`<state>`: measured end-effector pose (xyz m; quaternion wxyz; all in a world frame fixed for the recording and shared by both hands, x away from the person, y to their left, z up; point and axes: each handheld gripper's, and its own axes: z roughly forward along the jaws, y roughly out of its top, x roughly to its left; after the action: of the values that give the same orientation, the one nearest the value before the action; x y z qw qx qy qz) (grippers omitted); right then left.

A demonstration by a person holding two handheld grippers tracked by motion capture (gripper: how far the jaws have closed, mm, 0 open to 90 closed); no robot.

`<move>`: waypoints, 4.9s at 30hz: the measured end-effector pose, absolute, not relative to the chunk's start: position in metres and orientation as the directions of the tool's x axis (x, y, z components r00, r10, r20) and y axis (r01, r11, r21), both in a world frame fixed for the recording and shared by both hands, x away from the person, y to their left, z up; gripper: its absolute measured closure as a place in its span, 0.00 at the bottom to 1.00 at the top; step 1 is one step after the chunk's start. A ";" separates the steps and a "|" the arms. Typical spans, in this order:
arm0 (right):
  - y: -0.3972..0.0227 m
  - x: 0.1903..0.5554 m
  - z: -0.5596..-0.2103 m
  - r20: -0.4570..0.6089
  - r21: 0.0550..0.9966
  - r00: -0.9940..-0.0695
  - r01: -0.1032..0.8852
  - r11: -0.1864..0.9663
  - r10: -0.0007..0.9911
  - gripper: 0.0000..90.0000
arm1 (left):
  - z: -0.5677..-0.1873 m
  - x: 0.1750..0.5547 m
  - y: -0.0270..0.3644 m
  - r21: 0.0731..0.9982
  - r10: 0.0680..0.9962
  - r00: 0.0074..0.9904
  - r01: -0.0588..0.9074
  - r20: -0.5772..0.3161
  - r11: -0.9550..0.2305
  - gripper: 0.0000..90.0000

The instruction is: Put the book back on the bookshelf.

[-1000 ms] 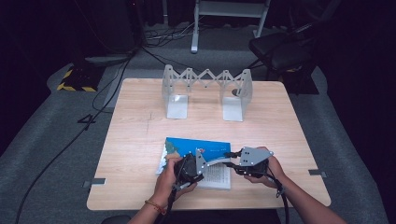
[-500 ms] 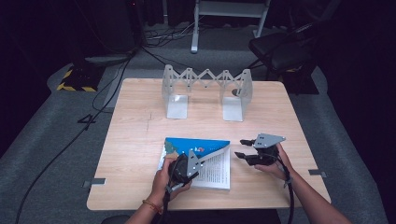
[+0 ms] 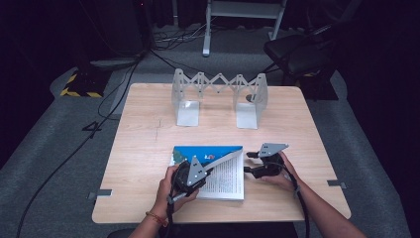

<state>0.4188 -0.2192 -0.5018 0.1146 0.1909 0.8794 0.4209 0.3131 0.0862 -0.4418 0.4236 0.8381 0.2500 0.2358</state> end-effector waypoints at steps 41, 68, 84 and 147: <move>-0.256 0.391 -0.409 -0.117 0.938 -0.848 0.076 0.339 0.516 0.65 | -0.412 0.331 0.059 0.914 0.460 0.884 0.116 0.083 -0.389 0.81; -0.203 0.374 -0.370 -0.158 0.945 -0.883 -0.006 0.328 0.442 0.57 | -0.434 0.306 0.110 0.913 0.577 0.806 0.130 0.130 -0.388 0.74; -0.233 0.375 -0.366 -0.193 0.949 -0.841 -0.028 0.314 0.506 0.57 | -0.429 0.334 0.076 0.931 0.483 0.874 0.126 0.060 -0.344 0.81; -0.174 0.353 -0.406 -0.216 0.904 -0.892 -0.029 0.426 0.397 0.39 | -0.443 0.295 0.049 0.900 0.651 0.756 0.234 0.071 -0.369 0.21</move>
<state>0.3534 -0.1735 -0.4062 0.2036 0.1123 0.8194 0.5240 0.2950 0.0485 -0.4428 0.4888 0.7993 0.2768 0.2134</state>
